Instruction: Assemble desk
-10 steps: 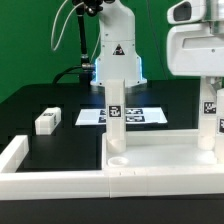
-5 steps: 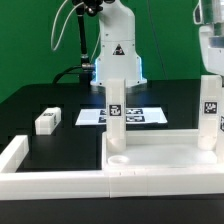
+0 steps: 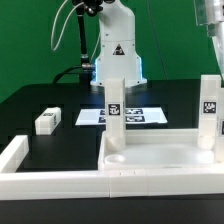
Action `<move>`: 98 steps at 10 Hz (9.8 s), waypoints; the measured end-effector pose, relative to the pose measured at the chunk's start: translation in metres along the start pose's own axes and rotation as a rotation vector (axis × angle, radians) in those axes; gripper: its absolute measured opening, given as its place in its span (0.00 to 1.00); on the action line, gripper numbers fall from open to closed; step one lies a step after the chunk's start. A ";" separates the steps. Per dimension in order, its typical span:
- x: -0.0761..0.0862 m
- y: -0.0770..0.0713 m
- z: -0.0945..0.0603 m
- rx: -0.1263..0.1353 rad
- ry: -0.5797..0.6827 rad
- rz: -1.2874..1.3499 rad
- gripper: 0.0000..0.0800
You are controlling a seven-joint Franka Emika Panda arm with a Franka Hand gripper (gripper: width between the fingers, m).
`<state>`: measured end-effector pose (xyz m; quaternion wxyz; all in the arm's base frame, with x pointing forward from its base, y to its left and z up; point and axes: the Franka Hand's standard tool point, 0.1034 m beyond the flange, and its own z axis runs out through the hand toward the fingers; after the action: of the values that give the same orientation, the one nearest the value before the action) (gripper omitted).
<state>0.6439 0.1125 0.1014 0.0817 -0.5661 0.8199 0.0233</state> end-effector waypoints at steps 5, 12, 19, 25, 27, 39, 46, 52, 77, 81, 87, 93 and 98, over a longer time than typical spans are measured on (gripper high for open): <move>0.002 -0.001 0.000 -0.001 0.004 0.005 0.63; 0.006 -0.001 -0.044 0.051 -0.026 -0.082 0.81; 0.032 0.006 -0.070 0.090 -0.029 -0.360 0.81; 0.064 0.016 -0.095 0.117 -0.004 -0.909 0.81; 0.065 0.016 -0.095 0.117 0.004 -1.042 0.81; 0.227 0.072 -0.089 0.061 0.048 -1.730 0.81; 0.356 0.080 -0.036 -0.304 -0.272 -1.715 0.81; 0.374 0.094 0.000 -0.657 -0.564 -1.674 0.81; 0.353 0.084 -0.035 -0.804 -0.665 -1.526 0.36; 0.346 0.059 -0.044 -0.648 -0.485 -1.599 0.36; 0.304 -0.011 -0.106 -0.265 -0.225 -1.648 0.36; 0.245 -0.053 -0.110 0.069 0.214 -1.600 0.36; 0.214 -0.068 -0.111 0.220 0.385 -1.579 0.36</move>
Offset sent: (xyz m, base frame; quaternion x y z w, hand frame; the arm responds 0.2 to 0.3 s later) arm 0.0000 0.0000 0.0000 0.0000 0.0000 0.0000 1.0000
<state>0.6213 -0.1245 0.1802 -0.0131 -0.9594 0.1772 -0.2190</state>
